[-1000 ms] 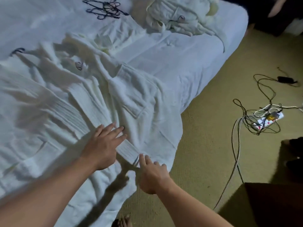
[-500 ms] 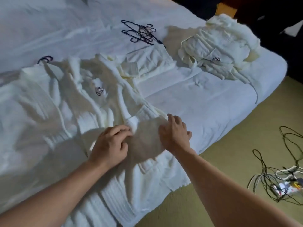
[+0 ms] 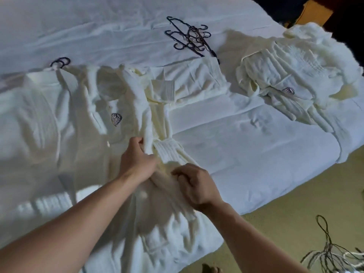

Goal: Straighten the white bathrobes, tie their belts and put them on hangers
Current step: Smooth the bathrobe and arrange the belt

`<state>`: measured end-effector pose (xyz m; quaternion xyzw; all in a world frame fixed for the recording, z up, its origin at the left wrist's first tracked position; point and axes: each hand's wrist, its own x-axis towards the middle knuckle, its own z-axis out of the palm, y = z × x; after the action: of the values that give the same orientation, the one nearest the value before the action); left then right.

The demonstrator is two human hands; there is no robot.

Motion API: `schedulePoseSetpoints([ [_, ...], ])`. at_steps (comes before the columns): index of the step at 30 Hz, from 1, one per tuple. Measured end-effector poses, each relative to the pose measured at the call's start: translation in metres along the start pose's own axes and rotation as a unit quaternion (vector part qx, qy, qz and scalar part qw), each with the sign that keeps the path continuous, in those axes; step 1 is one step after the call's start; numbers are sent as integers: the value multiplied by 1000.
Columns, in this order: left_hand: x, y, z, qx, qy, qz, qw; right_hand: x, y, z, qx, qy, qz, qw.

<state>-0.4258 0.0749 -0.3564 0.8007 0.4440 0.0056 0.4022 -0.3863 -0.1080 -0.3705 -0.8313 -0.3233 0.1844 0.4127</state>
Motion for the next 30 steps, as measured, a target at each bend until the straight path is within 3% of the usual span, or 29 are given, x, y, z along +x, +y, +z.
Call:
schedulePoseSetpoints([
  [3,-3,-3,-1,-134,40,-28,990,41,-10,3,-51,-63,114,990],
  [7,-12,1,2,-146,59,-37,987,63,-4,4,-140,-124,192,963],
  [10,-15,17,10,-167,55,-11,984,79,-4,-28,-4,-117,264,957],
  [12,-14,27,20,-156,44,20,987,90,-5,-56,139,-129,314,930],
  [14,-10,34,27,-105,68,26,992,98,-5,-83,204,-173,299,916],
  [15,-4,34,31,-62,97,28,993,106,-2,-98,175,-195,262,929],
  [17,4,34,36,25,134,34,990,123,8,-116,12,-247,167,955],
  [18,9,35,38,66,136,39,988,134,15,-121,-98,-271,118,950],
  [19,13,38,39,99,127,46,986,143,21,-124,-186,-267,87,941],
  [21,23,47,39,150,105,54,982,161,31,-126,-249,-165,68,952],
  [23,36,60,37,190,84,86,974,178,36,-128,-219,-22,89,971],
  [25,47,68,34,220,36,112,968,193,40,-129,-82,27,219,972],
  [27,58,74,33,271,-33,135,953,195,40,-138,30,-92,373,923],
  [28,63,77,33,299,-68,140,942,194,47,-147,-20,-179,368,912],
  [29,69,79,32,319,-91,141,933,196,55,-156,-120,-242,307,912],
  [30,75,79,32,335,-105,143,926,198,63,-165,-236,-245,231,912],
])
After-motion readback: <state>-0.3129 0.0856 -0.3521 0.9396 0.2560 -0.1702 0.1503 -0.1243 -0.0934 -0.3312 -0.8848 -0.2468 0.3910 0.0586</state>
